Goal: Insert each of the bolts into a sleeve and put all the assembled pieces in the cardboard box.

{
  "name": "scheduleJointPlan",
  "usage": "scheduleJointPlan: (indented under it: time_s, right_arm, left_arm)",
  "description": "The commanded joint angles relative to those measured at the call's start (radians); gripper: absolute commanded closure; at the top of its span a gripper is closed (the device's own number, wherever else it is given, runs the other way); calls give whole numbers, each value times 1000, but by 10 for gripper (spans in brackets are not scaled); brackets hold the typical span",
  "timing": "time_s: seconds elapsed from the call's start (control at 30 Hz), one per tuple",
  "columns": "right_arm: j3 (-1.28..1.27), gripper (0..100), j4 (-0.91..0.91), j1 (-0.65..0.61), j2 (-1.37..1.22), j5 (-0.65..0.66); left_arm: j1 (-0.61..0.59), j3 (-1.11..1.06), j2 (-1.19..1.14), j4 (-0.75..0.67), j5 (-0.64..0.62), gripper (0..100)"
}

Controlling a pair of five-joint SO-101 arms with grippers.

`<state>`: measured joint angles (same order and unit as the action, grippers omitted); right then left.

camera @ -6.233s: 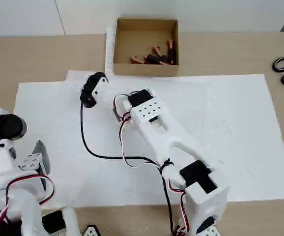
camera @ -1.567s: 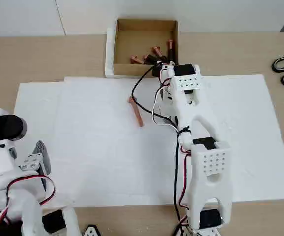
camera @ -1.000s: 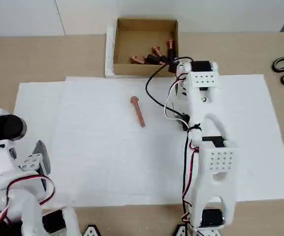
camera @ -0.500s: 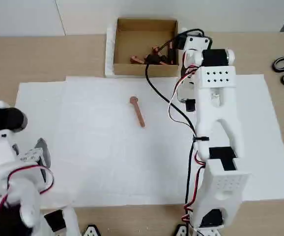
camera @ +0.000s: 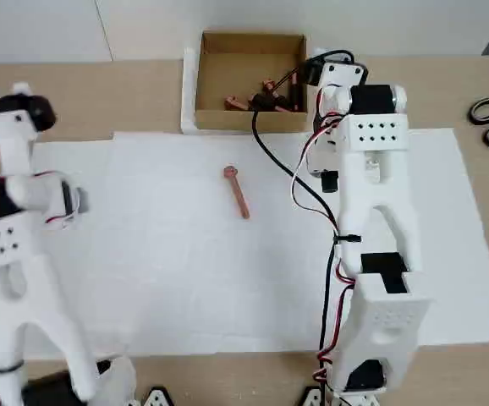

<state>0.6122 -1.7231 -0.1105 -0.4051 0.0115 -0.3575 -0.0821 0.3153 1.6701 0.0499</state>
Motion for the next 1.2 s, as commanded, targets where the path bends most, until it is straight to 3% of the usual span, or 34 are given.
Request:
scheduleJointPlan:
  time_s: [0.0, 0.27, 0.47, 0.63, 0.87, 1.17]
  right_arm:
    - [44, 995, -8, 8, 73, 5]
    - [44, 995, -12, 12, 70, 9]
    - [-12, 995, -8, 68, 71, 9]
    - [-61, 995, -8, 91, 73, 9]
    - [-64, 995, -8, 85, 71, 3]
    - [-64, 995, -7, 85, 71, 2]
  left_arm:
    - [118, 162, -123, 57, -46, 818]
    - [400, 410, -474, 60, -201, 818]
    - [497, 682, -750, 60, -402, 816]
    - [603, 938, -961, 60, -480, 816]
    - [637, 1167, -1224, 68, -476, 818]
    - [632, 1199, -1313, 77, -589, 818]
